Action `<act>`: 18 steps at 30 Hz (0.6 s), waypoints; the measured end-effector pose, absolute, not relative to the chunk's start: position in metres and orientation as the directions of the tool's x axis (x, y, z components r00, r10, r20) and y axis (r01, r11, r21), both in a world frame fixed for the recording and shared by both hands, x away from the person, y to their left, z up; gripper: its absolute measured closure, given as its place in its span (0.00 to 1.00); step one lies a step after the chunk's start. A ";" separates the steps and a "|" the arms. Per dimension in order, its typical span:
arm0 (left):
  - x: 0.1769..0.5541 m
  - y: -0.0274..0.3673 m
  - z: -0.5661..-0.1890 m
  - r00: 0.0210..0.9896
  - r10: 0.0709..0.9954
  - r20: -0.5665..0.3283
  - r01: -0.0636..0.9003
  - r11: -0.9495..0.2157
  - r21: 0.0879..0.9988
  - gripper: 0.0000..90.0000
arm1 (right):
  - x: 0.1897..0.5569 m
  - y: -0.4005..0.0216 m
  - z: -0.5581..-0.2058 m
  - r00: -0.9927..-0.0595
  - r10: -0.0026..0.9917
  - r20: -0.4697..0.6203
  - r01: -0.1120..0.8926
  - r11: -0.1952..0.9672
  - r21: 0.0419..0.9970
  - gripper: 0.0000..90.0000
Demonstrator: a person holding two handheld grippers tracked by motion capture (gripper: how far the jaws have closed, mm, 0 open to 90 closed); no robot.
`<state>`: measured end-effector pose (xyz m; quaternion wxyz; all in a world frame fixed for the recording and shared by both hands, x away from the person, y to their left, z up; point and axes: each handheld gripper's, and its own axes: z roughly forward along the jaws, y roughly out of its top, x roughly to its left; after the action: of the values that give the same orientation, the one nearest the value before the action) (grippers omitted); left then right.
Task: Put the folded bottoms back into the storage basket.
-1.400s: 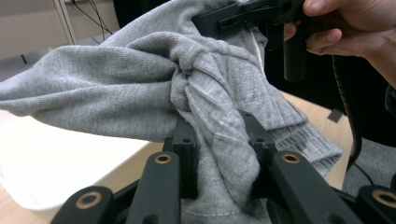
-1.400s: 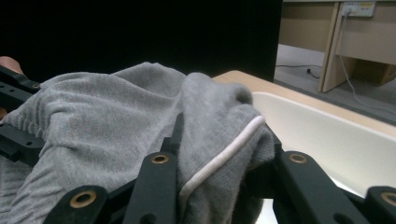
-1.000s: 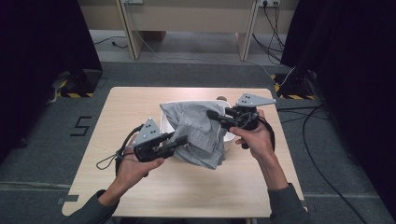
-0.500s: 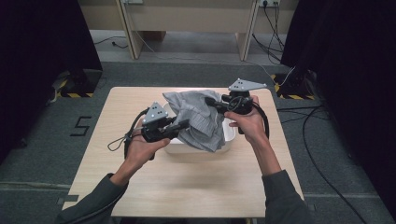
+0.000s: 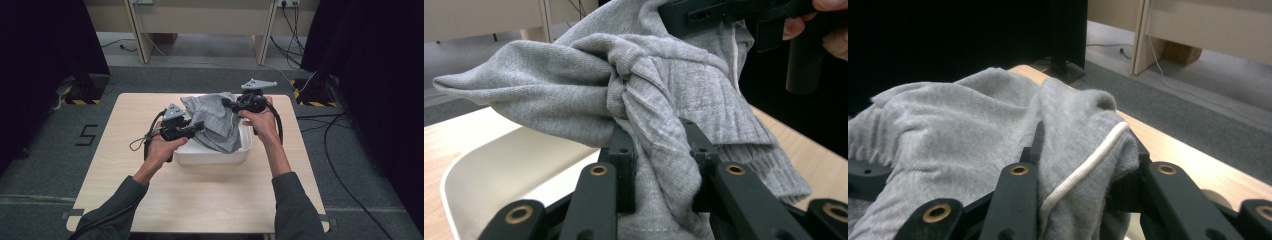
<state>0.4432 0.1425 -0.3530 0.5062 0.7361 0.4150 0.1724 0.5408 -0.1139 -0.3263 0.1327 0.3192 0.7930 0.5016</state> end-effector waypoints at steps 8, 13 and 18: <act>0.452 0.142 -0.369 0.574 0.799 -0.179 0.472 -0.144 0.870 0.79 | 0.552 -0.108 -0.348 -0.756 0.644 0.115 0.390 0.302 0.870 0.77; 0.454 0.140 -0.379 0.573 0.800 -0.177 0.490 -0.161 0.857 0.79 | 0.555 -0.108 -0.357 -0.747 0.655 0.113 0.409 0.319 0.855 0.77; 0.455 0.137 -0.387 0.572 0.801 -0.176 0.505 -0.175 0.845 0.79 | 0.557 -0.109 -0.370 -0.736 0.663 0.134 0.438 0.315 0.842 0.77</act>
<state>0.4551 0.1375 -0.3870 0.4724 0.7501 0.4354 0.1567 0.5568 -0.1094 -0.3697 0.1190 0.3430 0.8022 0.4739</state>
